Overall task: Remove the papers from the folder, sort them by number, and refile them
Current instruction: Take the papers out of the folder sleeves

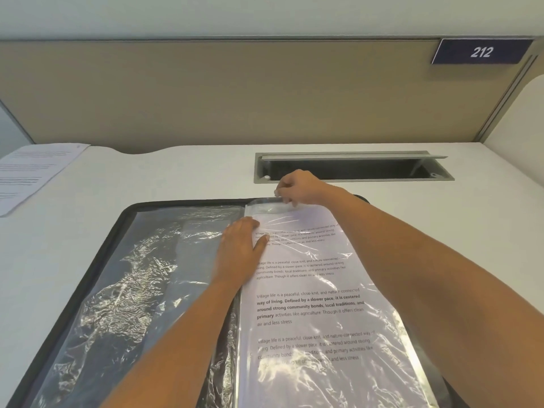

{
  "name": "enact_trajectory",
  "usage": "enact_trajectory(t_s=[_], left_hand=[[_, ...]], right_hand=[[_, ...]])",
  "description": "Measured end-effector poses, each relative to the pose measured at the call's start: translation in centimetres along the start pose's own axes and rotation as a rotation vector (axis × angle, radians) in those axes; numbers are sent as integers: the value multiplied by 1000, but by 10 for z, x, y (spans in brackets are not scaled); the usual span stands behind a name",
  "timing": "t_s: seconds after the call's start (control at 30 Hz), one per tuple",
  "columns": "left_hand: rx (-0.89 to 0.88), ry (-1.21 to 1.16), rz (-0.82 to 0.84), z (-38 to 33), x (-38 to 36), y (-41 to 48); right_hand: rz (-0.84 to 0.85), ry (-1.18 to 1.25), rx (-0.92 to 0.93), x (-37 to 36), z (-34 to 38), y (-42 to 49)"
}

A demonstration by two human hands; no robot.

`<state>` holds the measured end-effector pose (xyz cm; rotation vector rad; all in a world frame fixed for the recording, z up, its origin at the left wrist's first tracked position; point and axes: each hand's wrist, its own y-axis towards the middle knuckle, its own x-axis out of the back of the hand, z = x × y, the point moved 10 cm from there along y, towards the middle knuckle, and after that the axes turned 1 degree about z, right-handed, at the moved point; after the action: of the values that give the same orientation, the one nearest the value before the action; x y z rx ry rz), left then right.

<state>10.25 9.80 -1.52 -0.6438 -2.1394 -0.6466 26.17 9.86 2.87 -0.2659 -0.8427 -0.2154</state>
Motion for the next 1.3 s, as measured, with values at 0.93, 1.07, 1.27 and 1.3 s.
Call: enact_trajectory(t_s=[0.93,1.07,1.27,1.3], left_hand=[[8,-28,-10,-2,4,-3],[12,-27,-11,-2,4,-3],[19,-27,-9,-2,4,-3],[18,-25,-9,-2,4,-3]], right_hand=[[443,-229,-303,-16,-29,8],[475,-312,-285,-9,-28,6],[522,-412,-274,-18,-32,8],[523,-413,-272,-19,-31,8]])
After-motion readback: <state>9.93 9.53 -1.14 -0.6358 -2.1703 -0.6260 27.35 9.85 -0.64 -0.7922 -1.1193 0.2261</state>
